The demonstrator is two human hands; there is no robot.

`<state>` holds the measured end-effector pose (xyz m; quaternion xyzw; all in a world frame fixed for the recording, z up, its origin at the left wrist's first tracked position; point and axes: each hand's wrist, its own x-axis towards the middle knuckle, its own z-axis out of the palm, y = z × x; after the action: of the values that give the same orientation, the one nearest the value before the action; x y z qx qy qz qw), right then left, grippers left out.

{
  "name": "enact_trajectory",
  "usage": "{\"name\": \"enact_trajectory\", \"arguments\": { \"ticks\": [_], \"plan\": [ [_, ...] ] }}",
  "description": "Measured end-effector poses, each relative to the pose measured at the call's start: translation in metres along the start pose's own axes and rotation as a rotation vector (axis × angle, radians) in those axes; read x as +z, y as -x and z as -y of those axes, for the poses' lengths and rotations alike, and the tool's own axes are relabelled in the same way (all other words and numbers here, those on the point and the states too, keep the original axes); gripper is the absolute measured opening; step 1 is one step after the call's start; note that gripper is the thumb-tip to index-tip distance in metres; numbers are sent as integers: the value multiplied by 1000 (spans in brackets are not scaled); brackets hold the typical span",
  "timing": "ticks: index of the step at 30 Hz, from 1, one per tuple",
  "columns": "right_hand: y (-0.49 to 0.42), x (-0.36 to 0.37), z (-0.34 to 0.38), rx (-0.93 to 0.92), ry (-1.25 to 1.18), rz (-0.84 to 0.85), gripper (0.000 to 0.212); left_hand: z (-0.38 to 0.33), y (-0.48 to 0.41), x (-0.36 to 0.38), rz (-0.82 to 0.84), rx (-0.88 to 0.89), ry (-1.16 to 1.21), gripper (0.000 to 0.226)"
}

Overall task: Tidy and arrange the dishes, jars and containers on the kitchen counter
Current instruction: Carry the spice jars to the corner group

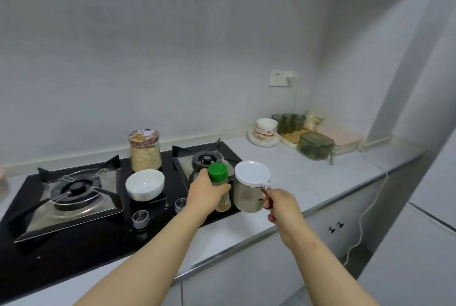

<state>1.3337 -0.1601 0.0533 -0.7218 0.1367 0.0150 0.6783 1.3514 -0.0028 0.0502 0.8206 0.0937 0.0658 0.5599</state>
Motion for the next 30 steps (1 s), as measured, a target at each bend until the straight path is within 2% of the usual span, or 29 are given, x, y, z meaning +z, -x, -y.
{"name": "enact_trajectory", "arguments": {
  "ticks": [7, 16, 21, 30],
  "plan": [
    [-37, -92, -7, 13, -64, -96, 25, -42, -17, 94, 104, 73, -45, 44],
    [-112, -161, -5, 42, -78, -194, 25, -69, -83, 185, 200, 76, -11, 46],
    [-185, -177, 12, 19, -47, -233, 24, -87, -153, 222, 232, 77, 25, 47],
    [-320, -179, 56, -30, -140, -221, 26, -115, -286, 275, 207, 131, 78, 45]
  ]
}}
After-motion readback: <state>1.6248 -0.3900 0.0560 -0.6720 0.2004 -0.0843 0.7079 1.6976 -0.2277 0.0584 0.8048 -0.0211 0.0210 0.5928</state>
